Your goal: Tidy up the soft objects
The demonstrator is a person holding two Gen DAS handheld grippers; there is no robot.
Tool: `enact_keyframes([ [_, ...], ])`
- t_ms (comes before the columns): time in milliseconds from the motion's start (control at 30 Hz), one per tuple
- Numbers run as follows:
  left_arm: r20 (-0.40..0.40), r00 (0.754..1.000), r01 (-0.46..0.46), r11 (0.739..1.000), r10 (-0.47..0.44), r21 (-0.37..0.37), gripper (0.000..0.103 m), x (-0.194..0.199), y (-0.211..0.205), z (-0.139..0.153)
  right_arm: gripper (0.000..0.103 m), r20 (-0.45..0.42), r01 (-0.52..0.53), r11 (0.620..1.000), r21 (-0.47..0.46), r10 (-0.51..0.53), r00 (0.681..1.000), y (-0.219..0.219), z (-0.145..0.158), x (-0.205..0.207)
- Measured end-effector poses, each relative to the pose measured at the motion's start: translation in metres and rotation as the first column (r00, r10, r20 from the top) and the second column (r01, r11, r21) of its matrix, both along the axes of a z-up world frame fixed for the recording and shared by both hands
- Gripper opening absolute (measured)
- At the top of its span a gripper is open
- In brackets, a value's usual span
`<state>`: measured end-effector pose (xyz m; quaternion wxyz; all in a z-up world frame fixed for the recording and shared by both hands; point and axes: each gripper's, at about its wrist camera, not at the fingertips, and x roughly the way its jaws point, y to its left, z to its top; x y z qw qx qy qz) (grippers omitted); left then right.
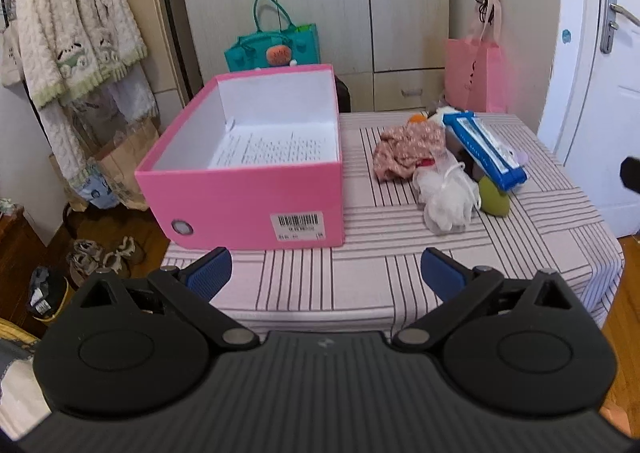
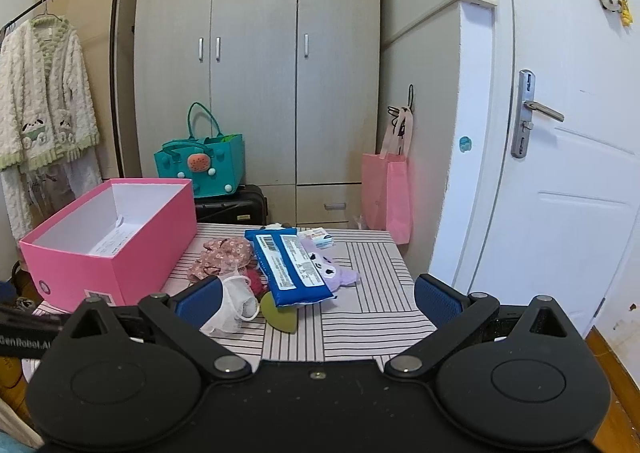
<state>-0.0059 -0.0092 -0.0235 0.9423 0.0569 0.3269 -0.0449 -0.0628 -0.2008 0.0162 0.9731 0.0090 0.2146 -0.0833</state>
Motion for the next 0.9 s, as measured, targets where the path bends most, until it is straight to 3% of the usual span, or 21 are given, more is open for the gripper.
enact_keyframes([
  [267,0.057,0.998,-0.003,1.0,0.003,-0.007,0.102,-0.01,0.004,0.001,0.103,-0.009,0.001,1.0,-0.008,-0.001,1.0,0.002,-0.005,-0.002],
  [500,0.168,0.985,-0.049,0.996,0.037,0.073,0.102,-0.02,0.004,0.004,0.103,-0.021,-0.001,0.999,-0.037,0.0,1.0,0.004,-0.008,-0.006],
  [733,0.182,0.983,0.013,0.999,-0.004,-0.048,0.103,-0.022,0.015,0.007,0.103,-0.022,0.001,0.999,-0.033,-0.001,1.0,0.001,-0.009,-0.012],
  [900,0.199,0.98,0.006,0.997,0.008,-0.072,0.103,-0.028,0.019,0.008,0.103,-0.027,-0.004,0.999,-0.033,0.003,1.0,0.003,-0.009,-0.012],
])
